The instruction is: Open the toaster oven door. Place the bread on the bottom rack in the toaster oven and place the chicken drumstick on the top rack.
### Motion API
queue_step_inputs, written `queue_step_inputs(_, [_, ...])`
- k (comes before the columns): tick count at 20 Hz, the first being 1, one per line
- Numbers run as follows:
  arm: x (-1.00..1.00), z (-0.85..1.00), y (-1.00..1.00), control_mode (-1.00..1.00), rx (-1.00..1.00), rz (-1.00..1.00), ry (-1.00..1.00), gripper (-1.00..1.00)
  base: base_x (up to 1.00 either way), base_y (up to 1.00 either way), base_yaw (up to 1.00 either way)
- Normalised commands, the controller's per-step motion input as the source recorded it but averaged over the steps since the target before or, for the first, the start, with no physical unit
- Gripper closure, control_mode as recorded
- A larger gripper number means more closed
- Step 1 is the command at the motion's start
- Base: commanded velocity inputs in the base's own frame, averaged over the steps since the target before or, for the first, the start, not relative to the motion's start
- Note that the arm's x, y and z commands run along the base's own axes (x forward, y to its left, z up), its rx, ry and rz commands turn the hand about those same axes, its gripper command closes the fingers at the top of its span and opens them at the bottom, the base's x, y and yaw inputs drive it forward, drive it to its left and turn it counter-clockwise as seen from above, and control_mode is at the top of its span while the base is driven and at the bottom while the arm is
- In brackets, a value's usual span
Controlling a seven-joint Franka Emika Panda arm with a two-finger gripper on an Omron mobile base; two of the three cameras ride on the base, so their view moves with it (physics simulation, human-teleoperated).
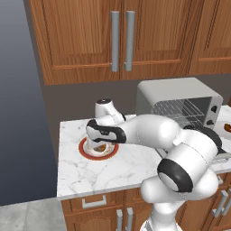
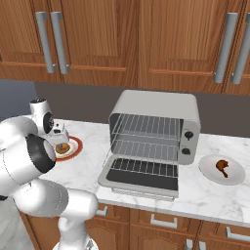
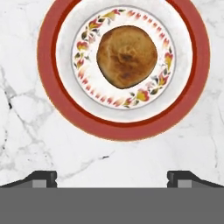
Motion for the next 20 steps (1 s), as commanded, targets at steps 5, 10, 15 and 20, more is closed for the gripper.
queue_step_inputs(5, [0.49,-0.20,0.25,-1.00,-0.02,0.00,0.00,-1.00,0.00,0.00,0.00])
queue_step_inputs(10, [0.38,-0.20,0.08,-1.00,-0.07,0.00,0.00,-1.00,0.00,0.00,0.00])
queue_step_inputs(15, [0.23,-0.32,0.07,-1.00,-0.07,0.00,0.00,-1.00,0.00,0.00,0.00])
queue_step_inputs(20, [0.25,-0.28,0.10,-1.00,-0.03,0.00,0.00,-1.00,0.00,0.00,0.00])
